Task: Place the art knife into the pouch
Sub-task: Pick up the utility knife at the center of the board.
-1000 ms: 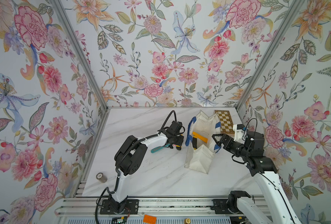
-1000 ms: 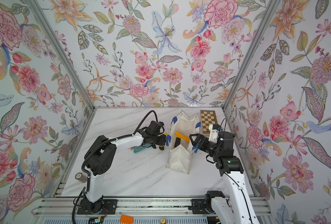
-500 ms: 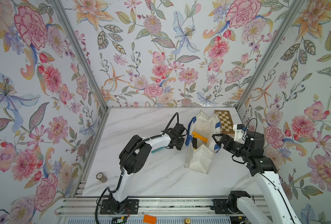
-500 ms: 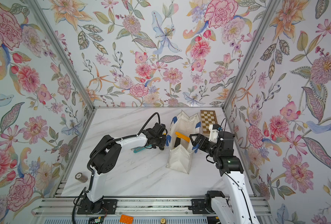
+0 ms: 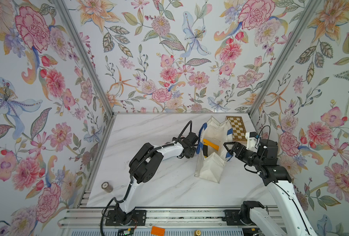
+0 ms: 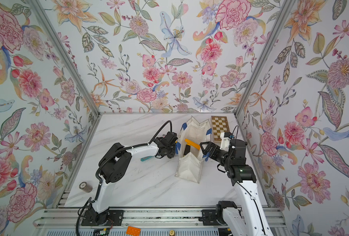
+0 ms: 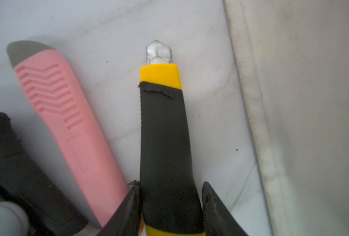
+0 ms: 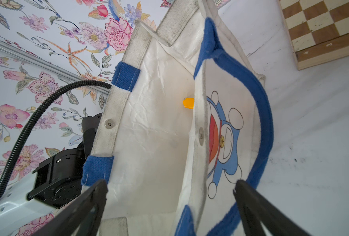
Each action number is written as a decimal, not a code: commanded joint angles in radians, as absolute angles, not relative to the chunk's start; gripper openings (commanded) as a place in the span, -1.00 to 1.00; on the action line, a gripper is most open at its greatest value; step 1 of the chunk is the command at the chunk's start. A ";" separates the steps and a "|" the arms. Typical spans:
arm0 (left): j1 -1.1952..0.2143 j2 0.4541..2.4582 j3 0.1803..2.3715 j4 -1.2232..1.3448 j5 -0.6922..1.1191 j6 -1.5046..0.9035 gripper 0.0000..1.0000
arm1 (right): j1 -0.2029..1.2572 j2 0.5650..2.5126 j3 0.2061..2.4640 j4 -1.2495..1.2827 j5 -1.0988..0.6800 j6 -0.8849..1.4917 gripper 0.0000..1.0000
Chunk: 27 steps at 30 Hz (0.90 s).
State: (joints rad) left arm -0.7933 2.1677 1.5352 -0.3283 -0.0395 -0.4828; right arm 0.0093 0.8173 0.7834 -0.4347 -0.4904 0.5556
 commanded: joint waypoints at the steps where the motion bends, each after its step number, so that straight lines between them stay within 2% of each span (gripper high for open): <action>1: -0.799 2.192 1.527 -0.362 -0.076 -0.469 -0.16 | 0.000 0.820 0.772 -0.443 -0.495 0.562 0.98; 4: -0.799 2.186 1.522 -0.365 -0.091 -0.463 -0.29 | 0.000 0.821 0.766 -0.443 -0.493 0.565 0.98; 10: -0.792 2.123 1.494 -0.374 -0.140 -0.444 -0.36 | -0.002 0.806 0.749 -0.442 -0.488 0.574 0.98; 20: -0.764 1.983 1.442 -0.383 -0.183 -0.423 -0.38 | -0.002 0.790 0.747 -0.431 -0.497 0.602 0.98; 27: -0.761 1.985 1.422 -0.388 -0.174 -0.425 -0.38 | -0.002 0.802 0.742 -0.421 -0.509 0.603 0.98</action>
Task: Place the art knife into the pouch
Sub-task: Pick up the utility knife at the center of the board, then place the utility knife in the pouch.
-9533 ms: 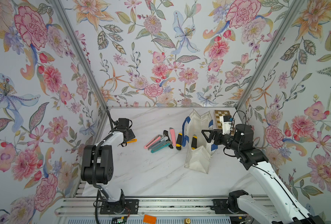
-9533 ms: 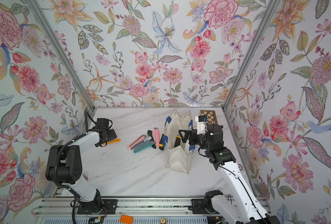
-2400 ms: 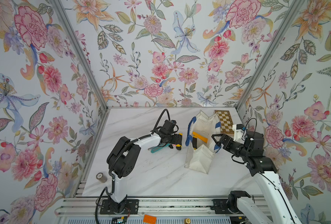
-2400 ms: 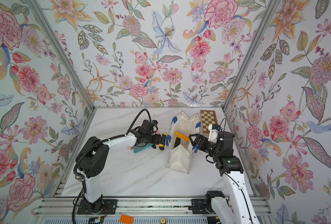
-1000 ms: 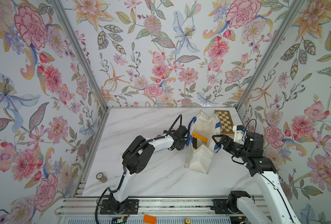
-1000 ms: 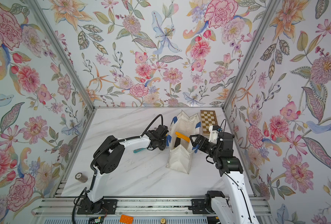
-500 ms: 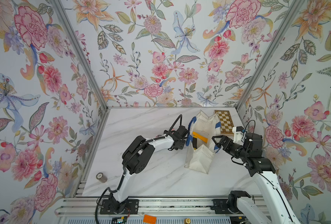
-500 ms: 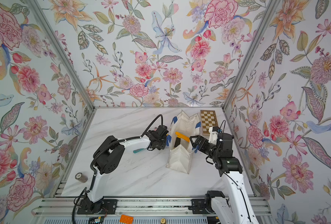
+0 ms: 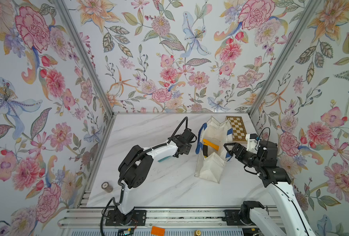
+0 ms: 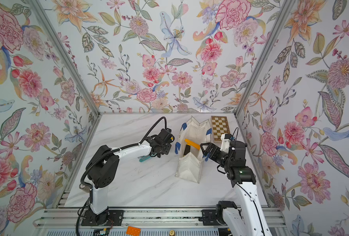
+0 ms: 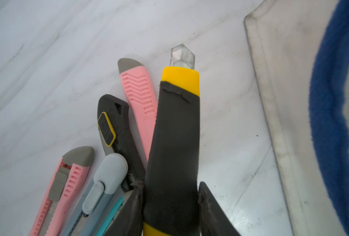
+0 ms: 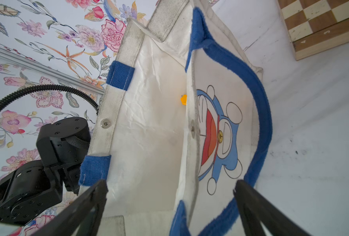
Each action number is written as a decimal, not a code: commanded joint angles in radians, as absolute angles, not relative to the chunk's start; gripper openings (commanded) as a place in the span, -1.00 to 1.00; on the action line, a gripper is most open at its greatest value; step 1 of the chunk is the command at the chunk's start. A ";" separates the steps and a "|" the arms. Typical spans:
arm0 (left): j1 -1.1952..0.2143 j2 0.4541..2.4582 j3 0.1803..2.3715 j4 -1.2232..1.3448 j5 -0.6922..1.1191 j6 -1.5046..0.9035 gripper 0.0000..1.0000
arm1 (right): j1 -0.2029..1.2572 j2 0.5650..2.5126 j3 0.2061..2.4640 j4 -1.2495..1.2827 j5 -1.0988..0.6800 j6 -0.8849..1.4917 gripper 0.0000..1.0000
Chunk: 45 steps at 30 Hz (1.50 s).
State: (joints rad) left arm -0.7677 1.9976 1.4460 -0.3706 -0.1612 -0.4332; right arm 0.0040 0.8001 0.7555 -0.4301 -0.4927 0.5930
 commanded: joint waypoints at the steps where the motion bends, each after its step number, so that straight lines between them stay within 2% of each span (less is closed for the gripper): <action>1: -0.761 1.985 1.422 -0.390 -0.170 -0.427 -0.38 | -0.002 0.800 0.742 -0.420 -0.511 0.603 0.98; 12: -0.759 1.940 1.479 -0.460 -0.212 -0.413 -0.38 | -0.002 0.784 0.751 -0.419 -0.542 0.601 0.98; 24: -0.759 1.759 1.531 -0.540 -0.208 -0.404 -0.41 | -0.003 0.739 0.802 -0.420 -0.570 0.575 0.98; 36: -0.803 1.604 1.600 -0.509 0.056 -0.425 -0.47 | -0.003 0.708 0.837 -0.436 -0.592 0.549 0.98; 45: -0.865 1.639 1.716 -0.522 0.060 -0.412 -0.48 | -0.002 0.671 0.830 -0.437 -0.600 0.551 0.98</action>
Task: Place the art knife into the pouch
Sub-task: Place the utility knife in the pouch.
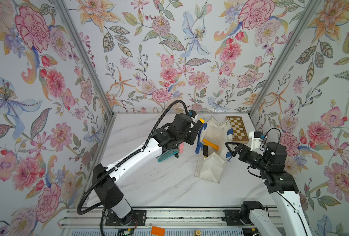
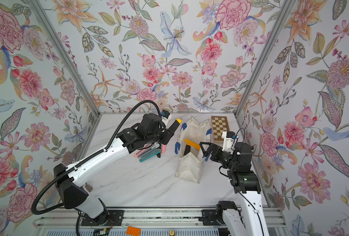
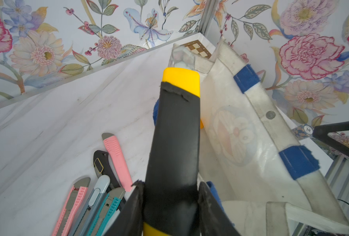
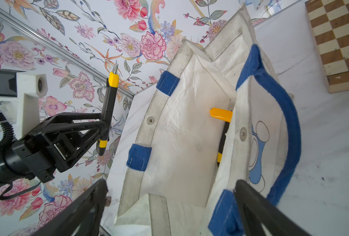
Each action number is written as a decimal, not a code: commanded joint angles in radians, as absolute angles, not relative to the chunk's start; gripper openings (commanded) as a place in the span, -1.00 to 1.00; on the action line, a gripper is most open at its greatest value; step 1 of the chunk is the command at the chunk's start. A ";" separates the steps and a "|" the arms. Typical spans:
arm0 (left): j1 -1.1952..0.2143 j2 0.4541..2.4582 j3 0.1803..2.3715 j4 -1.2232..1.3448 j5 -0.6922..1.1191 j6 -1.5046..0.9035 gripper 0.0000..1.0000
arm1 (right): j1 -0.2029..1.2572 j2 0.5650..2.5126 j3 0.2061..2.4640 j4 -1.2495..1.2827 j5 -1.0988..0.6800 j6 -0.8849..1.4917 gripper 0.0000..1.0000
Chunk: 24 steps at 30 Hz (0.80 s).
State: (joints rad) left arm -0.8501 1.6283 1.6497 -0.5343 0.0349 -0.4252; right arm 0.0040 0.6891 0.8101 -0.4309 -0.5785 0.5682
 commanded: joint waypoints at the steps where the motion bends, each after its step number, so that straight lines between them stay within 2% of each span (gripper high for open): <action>1: -0.873 1.650 1.735 -0.522 0.063 -0.411 -0.48 | -0.002 0.666 0.826 -0.438 -0.598 0.553 0.98; 20: -0.932 1.928 1.971 -0.505 0.161 -0.433 -0.47 | -0.003 0.596 0.754 -0.453 -0.589 0.571 0.98; 22: -0.932 1.960 1.993 -0.516 0.177 -0.436 -0.41 | -0.003 0.590 0.750 -0.452 -0.585 0.571 0.98; 24: -0.933 1.981 2.007 -0.519 0.187 -0.439 -0.22 | -0.003 0.588 0.749 -0.454 -0.584 0.571 0.98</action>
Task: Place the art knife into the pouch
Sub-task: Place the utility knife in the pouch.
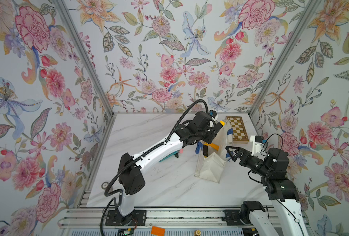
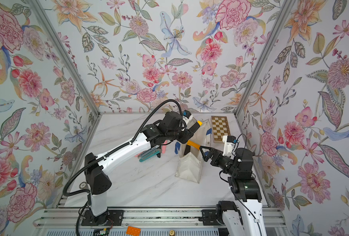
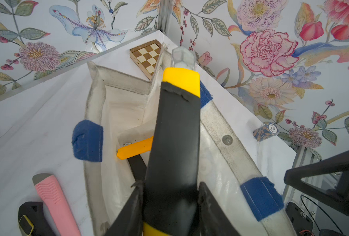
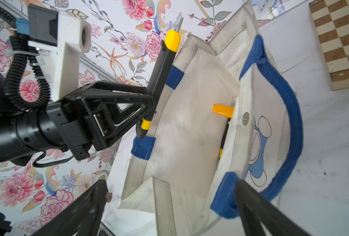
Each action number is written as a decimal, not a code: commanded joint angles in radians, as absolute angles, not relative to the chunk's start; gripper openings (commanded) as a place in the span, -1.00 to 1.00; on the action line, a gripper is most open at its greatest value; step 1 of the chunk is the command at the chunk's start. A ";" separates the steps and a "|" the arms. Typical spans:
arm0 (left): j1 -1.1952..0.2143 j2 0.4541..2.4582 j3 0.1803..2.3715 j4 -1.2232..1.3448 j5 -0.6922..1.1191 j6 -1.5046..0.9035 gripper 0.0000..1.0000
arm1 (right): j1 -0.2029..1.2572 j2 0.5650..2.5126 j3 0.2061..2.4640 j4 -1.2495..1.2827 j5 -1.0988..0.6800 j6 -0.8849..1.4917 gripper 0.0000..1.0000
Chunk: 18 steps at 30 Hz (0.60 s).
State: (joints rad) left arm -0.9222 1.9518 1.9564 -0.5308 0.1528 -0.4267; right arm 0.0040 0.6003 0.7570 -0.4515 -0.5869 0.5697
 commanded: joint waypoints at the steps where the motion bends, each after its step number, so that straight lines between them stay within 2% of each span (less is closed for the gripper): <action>1: -0.934 1.988 2.011 -0.519 0.187 -0.439 -0.05 | -0.003 0.588 0.747 -0.456 -0.583 0.572 0.98; 3: -0.934 1.999 2.024 -0.524 0.179 -0.439 0.49 | -0.003 0.591 0.746 -0.458 -0.585 0.571 0.98; 6: -0.935 2.000 2.043 -0.539 0.164 -0.431 0.98 | -0.003 0.592 0.749 -0.466 -0.583 0.565 0.98; 13: -0.933 1.949 2.046 -0.575 0.051 -0.395 0.99 | -0.003 0.585 0.753 -0.468 -0.580 0.558 0.98; 18: -0.922 1.850 1.959 -0.578 -0.078 -0.370 0.99 | -0.005 0.579 0.755 -0.472 -0.575 0.550 0.98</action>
